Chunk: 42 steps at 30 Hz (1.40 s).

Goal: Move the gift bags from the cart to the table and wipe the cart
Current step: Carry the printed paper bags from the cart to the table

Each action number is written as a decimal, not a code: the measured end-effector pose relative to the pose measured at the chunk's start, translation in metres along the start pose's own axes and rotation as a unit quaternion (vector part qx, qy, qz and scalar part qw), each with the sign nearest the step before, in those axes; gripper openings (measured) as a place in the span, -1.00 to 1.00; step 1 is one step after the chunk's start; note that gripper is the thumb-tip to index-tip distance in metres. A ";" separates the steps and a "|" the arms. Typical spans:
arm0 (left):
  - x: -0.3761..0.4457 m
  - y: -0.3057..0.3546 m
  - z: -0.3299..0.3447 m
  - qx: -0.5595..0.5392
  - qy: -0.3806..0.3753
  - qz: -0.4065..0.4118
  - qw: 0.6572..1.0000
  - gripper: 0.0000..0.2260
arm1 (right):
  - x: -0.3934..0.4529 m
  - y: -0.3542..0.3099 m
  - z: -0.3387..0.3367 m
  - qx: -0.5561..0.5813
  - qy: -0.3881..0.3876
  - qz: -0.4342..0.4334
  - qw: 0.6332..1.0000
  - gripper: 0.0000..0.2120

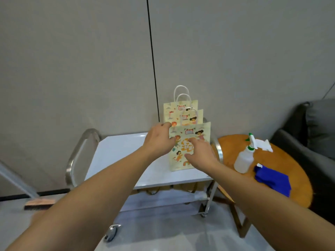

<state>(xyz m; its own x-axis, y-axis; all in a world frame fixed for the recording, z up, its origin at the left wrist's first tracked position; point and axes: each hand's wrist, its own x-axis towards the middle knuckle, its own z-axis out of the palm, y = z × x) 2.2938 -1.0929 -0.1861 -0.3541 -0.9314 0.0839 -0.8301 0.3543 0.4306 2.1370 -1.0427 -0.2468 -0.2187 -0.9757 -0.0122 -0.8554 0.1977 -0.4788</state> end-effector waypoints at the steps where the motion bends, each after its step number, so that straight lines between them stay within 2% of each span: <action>1: 0.018 0.008 0.005 -0.001 0.001 0.006 1.000 -0.53 | 0.014 0.012 -0.005 0.000 0.006 0.010 1.000 -0.46; 4: 0.066 0.030 0.023 -0.018 0.007 0.001 1.000 -0.45 | 0.053 0.049 -0.017 0.039 0.019 0.053 0.998 -0.47; 8: 0.120 0.055 0.045 -0.013 -0.003 -0.016 1.000 -0.27 | 0.095 0.085 -0.026 0.078 0.019 0.080 0.994 -0.59; 10: 0.141 0.062 0.053 -0.002 -0.010 -0.019 1.000 -0.27 | 0.114 0.095 -0.028 0.105 0.009 0.097 0.990 -0.50; 12: 0.159 0.067 0.063 0.007 -0.022 -0.015 1.000 -0.38 | 0.130 0.104 -0.028 0.139 0.007 0.116 0.983 -0.34; 14: 0.170 0.066 0.071 0.005 -0.030 -0.021 0.999 -0.57 | 0.142 0.109 -0.026 0.183 -0.006 0.129 0.975 -0.28; 16: 0.174 0.064 0.076 -0.003 -0.029 -0.023 0.999 -0.75 | 0.148 0.113 -0.019 0.215 -0.034 0.138 0.966 -0.36; 18: 0.175 0.062 0.079 -0.004 -0.008 -0.021 1.000 -0.83 | 0.150 0.114 -0.007 0.228 -0.045 0.145 0.962 -0.50; 23: 0.169 0.054 0.075 -0.094 0.037 -0.049 0.994 -0.80 | 0.141 0.105 0.021 0.269 0.021 0.177 0.946 -0.71; 26: 0.158 0.045 0.071 -0.096 0.038 -0.002 0.995 -0.74 | 0.131 0.095 0.026 0.275 0.044 0.197 0.940 -0.76; 31: 0.134 0.037 0.051 -0.022 0.017 0.085 0.996 -0.64 | 0.093 0.073 0.032 0.301 0.071 0.222 0.925 -0.71; 35: 0.109 0.047 0.036 -0.006 -0.002 0.172 0.985 -0.68 | 0.050 0.062 0.038 0.323 0.106 0.246 0.908 -0.70; 42: 0.045 0.087 0.046 0.000 -0.084 0.285 0.955 -0.67 | -0.064 0.065 0.051 0.372 0.222 0.326 0.840 -0.69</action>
<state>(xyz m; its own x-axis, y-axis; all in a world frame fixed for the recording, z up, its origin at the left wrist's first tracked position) 2.1861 -1.0999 -0.1862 -0.8121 -0.5611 0.1599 -0.4821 0.7997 0.3579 2.1193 -0.9717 -0.3221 -0.8219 -0.5191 -0.2345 0.0075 0.4018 -0.9157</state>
